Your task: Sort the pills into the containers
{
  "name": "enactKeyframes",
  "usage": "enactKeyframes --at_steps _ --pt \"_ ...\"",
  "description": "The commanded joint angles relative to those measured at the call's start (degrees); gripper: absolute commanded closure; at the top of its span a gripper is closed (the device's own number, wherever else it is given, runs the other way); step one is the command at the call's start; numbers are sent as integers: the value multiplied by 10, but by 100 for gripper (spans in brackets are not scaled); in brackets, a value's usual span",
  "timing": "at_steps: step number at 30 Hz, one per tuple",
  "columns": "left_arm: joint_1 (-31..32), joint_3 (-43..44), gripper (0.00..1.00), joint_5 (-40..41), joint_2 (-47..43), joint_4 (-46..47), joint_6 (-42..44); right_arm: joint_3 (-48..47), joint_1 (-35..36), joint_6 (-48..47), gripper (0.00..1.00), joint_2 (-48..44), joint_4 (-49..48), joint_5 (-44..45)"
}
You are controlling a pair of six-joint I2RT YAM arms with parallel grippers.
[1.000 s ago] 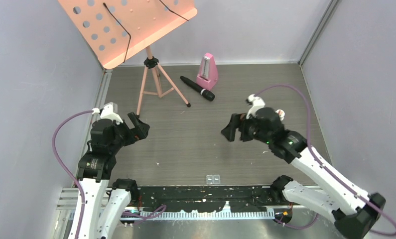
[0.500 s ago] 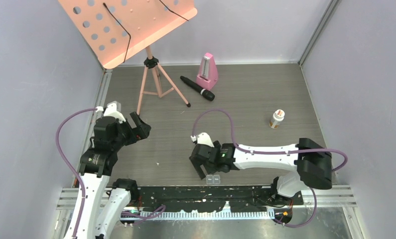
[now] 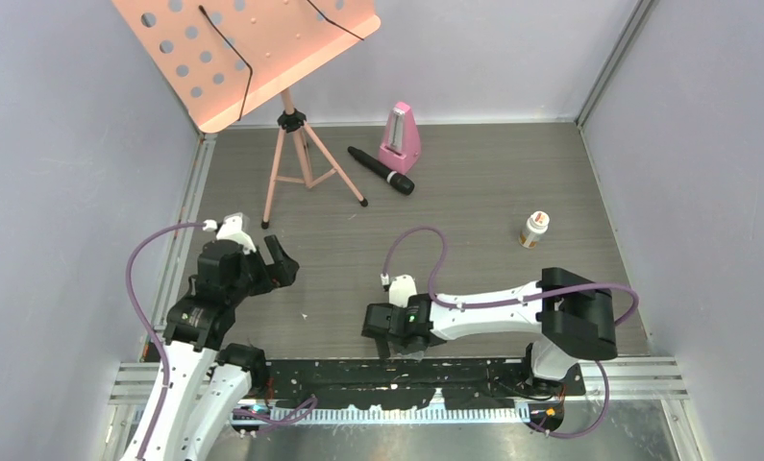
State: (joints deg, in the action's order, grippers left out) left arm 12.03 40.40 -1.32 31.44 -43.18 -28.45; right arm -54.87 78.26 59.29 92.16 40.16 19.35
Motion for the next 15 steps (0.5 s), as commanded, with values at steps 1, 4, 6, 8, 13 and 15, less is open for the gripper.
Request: enactKeyframes --at_steps 1,4,6,8,13,15 --pt "5 -23 13 0 -10 25 -10 -27 20 121 2 9 69 50" --pt "6 -24 13 1 -10 26 -11 -34 32 141 2 15 87 68" --pt "5 -24 13 2 -12 28 -11 -37 33 143 3 17 99 74" --pt "5 -25 13 5 -14 29 -11 -33 33 150 2 15 97 72" --pt "5 -19 13 10 -18 19 -4 -7 33 182 5 -7 95 62" --pt "5 -17 13 10 -23 14 -3 20 33 199 7 -31 75 60"
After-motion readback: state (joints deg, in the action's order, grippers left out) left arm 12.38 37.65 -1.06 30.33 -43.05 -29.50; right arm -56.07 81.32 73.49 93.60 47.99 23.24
